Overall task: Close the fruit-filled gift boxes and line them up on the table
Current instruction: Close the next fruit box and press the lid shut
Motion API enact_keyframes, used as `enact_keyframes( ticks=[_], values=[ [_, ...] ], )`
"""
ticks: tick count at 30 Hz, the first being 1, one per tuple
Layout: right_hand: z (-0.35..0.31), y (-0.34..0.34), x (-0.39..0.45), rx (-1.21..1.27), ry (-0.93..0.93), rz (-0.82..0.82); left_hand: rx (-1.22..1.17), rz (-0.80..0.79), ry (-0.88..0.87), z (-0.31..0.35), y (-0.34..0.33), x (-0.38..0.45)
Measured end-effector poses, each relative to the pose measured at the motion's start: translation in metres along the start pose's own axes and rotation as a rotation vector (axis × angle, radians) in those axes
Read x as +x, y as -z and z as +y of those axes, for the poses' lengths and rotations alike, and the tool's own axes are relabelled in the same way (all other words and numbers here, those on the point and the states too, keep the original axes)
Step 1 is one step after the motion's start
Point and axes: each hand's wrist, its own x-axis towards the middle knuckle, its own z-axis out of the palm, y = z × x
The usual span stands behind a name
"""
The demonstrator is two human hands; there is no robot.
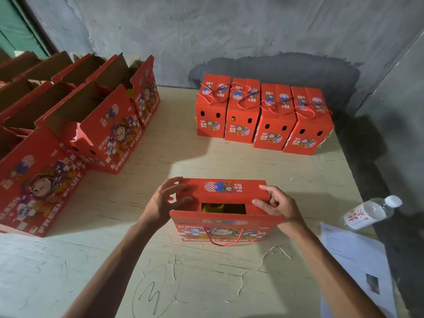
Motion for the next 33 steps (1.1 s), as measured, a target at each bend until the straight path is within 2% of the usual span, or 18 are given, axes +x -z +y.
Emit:
enact_keyframes(
  ticks=[2, 5, 7, 10, 12, 14, 18, 21, 24, 33],
  values=[
    [0.003, 0.001, 0.0, -0.051, 0.033, 0.005, 0.032, 0.013, -0.007, 0.0, -0.003, 0.0],
    [0.005, 0.004, 0.003, -0.156, 0.064, -0.012, 0.14, 0.038, -0.214, -0.004, -0.001, -0.001],
    [0.0, 0.008, 0.005, -0.315, 0.123, 0.003, 0.225, 0.027, -0.248, -0.004, 0.002, 0.002],
    [-0.007, 0.011, 0.011, -0.627, 0.412, 0.109, 0.376, 0.035, -0.284, -0.003, 0.006, 0.006],
    [-0.009, 0.012, 0.015, -0.708, 0.522, 0.143, 0.431, 0.061, -0.299, -0.002, 0.006, 0.007],
    [-0.012, 0.011, 0.017, -0.699, 0.539, 0.116, 0.451, 0.105, -0.31, -0.002, 0.003, 0.005],
    [-0.012, 0.007, 0.017, -0.601, 0.432, 0.078, 0.384, 0.207, -0.314, -0.003, -0.003, 0.002],
    [-0.011, 0.006, 0.014, -0.533, 0.424, 0.085, 0.358, 0.263, -0.358, -0.005, -0.009, -0.001],
    [-0.007, 0.004, 0.008, -0.505, 0.441, 0.09, 0.334, 0.265, -0.386, -0.007, -0.014, -0.006],
    [0.01, 0.001, 0.003, -0.362, 0.437, 0.118, 0.267, 0.234, -0.321, -0.008, -0.011, -0.014]
  ],
)
